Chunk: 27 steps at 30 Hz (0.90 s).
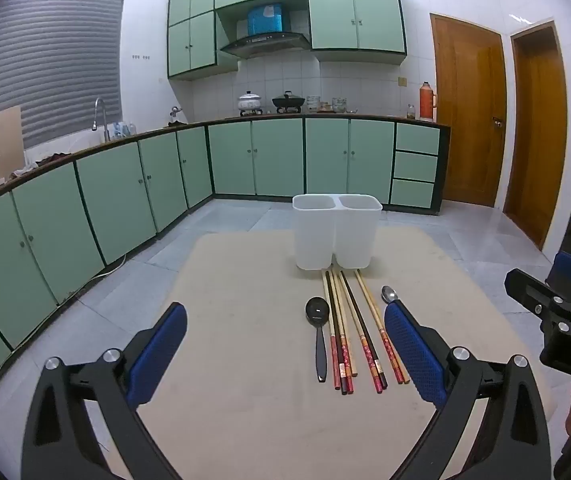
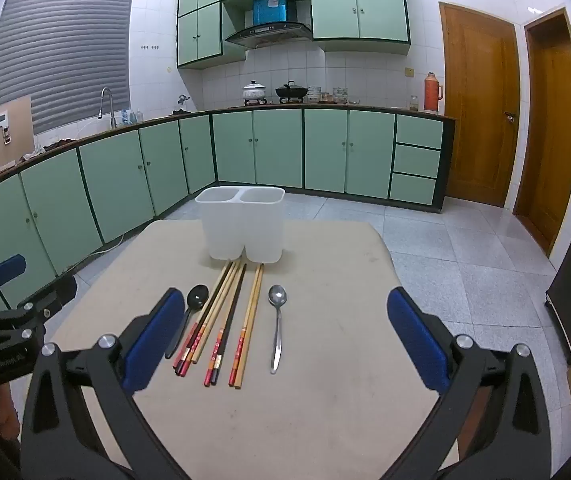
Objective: Organize utensils
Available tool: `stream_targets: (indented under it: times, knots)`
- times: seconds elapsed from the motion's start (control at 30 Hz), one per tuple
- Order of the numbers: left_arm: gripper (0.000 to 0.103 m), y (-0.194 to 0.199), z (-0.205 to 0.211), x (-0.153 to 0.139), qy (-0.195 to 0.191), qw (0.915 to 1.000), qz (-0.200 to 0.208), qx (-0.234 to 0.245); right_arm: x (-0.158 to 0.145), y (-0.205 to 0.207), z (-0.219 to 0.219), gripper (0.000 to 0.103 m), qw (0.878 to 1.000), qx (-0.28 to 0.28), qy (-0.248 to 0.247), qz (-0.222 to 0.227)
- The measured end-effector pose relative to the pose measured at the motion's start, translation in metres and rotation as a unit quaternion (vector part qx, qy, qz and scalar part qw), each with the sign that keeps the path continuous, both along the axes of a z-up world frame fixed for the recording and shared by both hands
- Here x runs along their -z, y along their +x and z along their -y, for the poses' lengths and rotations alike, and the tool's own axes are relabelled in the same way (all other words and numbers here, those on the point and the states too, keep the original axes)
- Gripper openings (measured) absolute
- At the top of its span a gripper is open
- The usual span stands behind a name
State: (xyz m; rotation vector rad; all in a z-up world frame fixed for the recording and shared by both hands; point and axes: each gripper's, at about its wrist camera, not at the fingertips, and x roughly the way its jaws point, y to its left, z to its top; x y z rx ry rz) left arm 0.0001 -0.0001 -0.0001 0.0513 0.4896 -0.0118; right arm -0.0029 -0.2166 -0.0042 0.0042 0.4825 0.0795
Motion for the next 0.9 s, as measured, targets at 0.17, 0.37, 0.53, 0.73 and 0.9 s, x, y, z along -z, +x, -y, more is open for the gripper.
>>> stream_targets:
  times: [0.17, 0.37, 0.53, 0.73, 0.9]
  knots:
    - [0.097, 0.0002, 0.0, -0.0001, 0.001, 1.0, 0.0, -0.001, -0.0002, -0.0003, 0.0002, 0.098, 1.0, 0.0, 0.001, 0.001]
    - [0.097, -0.004, -0.0032, -0.0003, 0.001, 1.0, 0.002, -0.002, -0.0002, -0.0002, 0.0005, 0.098, 1.0, 0.0, 0.001, 0.0]
    - [0.097, -0.0016, -0.0037, 0.0006, 0.0, 1.0, 0.001, -0.002, 0.0, -0.0003, 0.0011, 0.098, 1.0, 0.0, 0.001, -0.001]
    - [0.097, 0.0006, -0.0046, 0.005, -0.001, 1.0, 0.002, -0.005, 0.0003, -0.0002, 0.0015, 0.098, 1.0, 0.0, 0.002, -0.001]
    - [0.097, 0.0044, -0.0067, 0.0057, -0.001, 1.0, 0.002, -0.009, 0.0006, -0.0001, 0.0014, 0.098, 1.0, 0.0, 0.002, -0.002]
